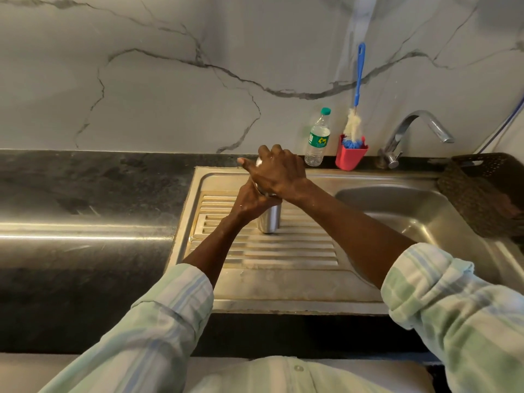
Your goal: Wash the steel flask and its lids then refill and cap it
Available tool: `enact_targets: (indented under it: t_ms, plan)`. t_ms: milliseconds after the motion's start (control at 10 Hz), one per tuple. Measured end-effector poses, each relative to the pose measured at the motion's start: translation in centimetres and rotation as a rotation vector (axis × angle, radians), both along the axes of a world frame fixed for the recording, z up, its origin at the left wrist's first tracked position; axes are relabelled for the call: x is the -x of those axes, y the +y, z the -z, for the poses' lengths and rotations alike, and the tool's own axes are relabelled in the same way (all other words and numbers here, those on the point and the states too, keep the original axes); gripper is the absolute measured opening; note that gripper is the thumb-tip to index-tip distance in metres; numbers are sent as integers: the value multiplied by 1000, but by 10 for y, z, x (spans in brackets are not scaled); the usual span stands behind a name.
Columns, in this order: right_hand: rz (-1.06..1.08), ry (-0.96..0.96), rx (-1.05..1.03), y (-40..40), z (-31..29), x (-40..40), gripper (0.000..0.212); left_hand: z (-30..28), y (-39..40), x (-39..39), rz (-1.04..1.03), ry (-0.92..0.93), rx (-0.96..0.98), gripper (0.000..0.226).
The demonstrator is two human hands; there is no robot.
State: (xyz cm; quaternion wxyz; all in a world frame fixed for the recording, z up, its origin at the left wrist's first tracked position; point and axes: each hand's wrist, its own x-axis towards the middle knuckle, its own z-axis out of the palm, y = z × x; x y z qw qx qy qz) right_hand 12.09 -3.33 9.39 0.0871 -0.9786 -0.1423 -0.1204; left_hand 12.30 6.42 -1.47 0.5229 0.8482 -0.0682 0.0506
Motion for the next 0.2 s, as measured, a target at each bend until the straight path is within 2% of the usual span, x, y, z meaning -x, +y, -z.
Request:
enact_targets:
  t_ms: [100,200]
  plan:
    - [-84,130,-26,-7,-12,0,71,-5,0,9,6,2,91,101]
    - [-47,46,-306,-28,-12,-2,62,2,-8,23,-170,-129,138,109]
